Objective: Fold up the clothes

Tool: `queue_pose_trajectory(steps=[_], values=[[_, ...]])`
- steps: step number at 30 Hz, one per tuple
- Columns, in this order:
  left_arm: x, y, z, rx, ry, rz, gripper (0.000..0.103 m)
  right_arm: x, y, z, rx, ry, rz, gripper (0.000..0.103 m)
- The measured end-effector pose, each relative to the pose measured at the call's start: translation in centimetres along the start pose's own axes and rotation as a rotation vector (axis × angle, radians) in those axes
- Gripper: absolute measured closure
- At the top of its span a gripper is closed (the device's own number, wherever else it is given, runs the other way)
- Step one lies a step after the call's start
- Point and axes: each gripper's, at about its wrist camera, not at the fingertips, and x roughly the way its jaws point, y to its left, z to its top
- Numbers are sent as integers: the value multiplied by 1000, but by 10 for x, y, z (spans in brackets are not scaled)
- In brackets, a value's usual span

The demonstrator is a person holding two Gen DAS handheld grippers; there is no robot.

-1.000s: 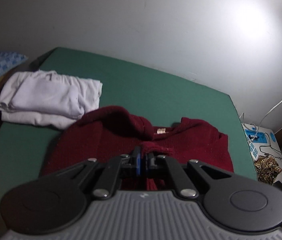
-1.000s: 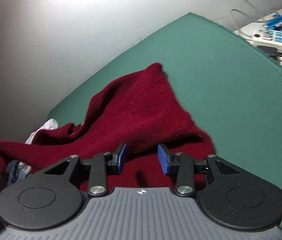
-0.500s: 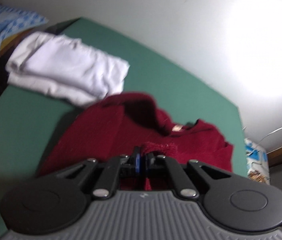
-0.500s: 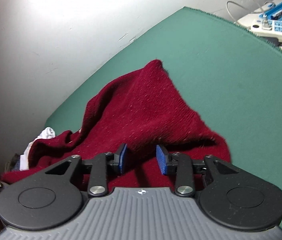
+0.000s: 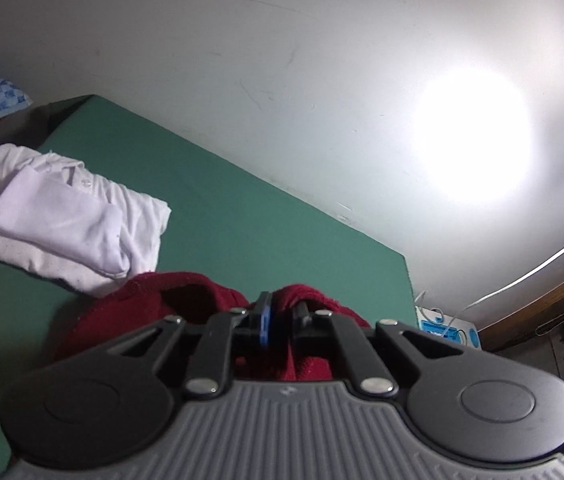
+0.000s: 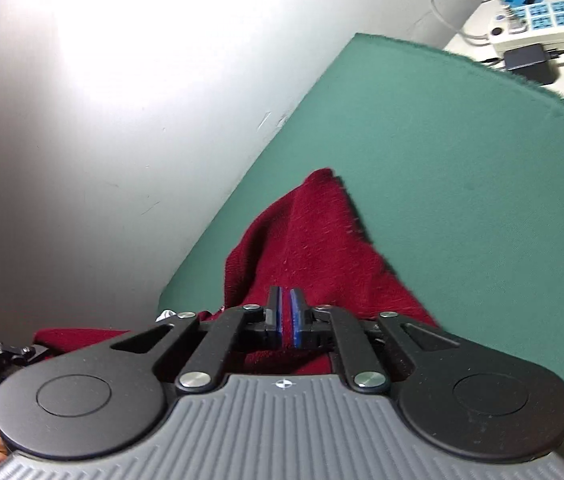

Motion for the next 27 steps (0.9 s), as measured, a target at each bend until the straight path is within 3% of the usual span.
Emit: queue_pose_trajectory(steps=[4,6,10,12,13,15,16,17,19,22,27], values=[[17,22,-11,25,25,143,101,4,0,-6,-39,25,-4,72],[23,35,-15,-4,55,157,101,10,2,-12,-81,38,-16,60],[29,50,-19,-17,57,212,101,29,3,-16,-90,-60,-63,60],[31,54,-21,-14,56,244,101,40,4,-16,-78,-48,-70,77],[31,57,-23,-8,54,247,101,42,6,-15,-56,-22,-42,81],[25,61,-29,14,41,244,100,35,4,-13,26,-1,111,80],[23,64,-32,24,34,244,97,29,1,-13,67,-1,191,80],[22,68,-37,29,31,252,87,25,1,-13,80,-3,207,79],[22,77,-48,23,41,236,81,19,3,-16,48,-1,139,74],[24,89,-65,-4,75,175,81,14,13,-28,-98,18,47,72],[57,80,-81,-45,153,57,81,17,26,-58,-147,87,72,66]])
